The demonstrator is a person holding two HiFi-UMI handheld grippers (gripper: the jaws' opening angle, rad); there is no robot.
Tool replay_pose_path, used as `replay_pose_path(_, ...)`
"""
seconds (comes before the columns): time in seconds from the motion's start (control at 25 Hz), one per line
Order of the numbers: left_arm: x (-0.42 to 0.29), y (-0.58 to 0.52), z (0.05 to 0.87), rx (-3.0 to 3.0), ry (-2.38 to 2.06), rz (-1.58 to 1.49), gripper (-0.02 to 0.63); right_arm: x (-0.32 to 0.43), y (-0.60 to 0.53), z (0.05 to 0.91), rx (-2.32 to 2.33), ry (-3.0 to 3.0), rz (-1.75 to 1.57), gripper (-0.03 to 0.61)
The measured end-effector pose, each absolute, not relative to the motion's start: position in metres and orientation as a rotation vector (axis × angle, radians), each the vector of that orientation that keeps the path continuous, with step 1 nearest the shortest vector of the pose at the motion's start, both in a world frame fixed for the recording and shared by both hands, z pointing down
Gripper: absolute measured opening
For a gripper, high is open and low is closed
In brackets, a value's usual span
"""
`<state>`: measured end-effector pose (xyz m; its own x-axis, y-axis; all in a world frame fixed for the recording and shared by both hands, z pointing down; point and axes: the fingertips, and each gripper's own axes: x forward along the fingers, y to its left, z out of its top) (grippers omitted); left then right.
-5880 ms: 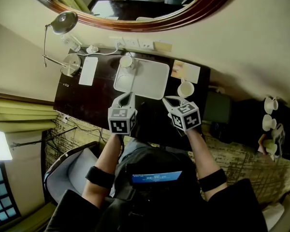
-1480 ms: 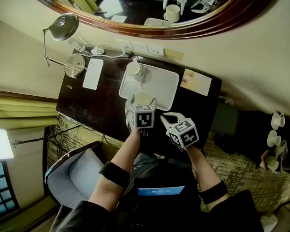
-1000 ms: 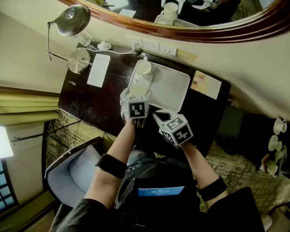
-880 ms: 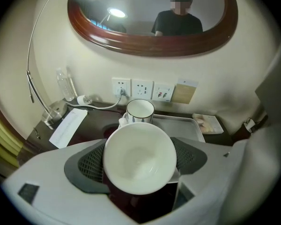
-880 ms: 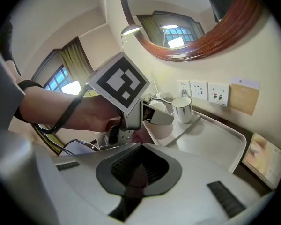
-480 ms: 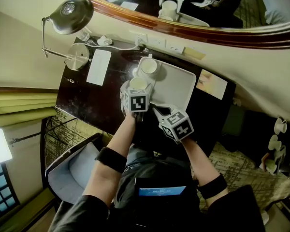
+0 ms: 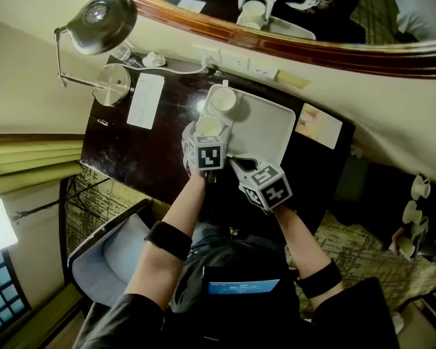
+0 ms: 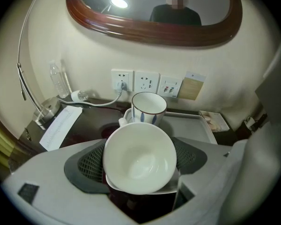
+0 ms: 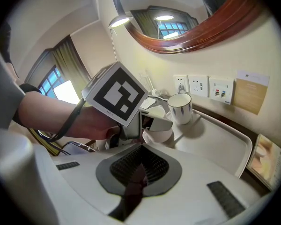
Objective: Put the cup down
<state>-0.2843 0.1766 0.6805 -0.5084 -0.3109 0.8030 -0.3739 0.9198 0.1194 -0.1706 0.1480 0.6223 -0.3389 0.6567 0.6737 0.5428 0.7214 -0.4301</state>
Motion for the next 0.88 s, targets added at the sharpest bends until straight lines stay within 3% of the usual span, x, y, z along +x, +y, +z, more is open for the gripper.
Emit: replay_pose_path(0.88, -0.272, 0.18, 0.66, 0.425, -2.218, 0.157, 0.439, -0.155, 0.129, 0.605, -0.911, -2.053, 0.145, 0.002)
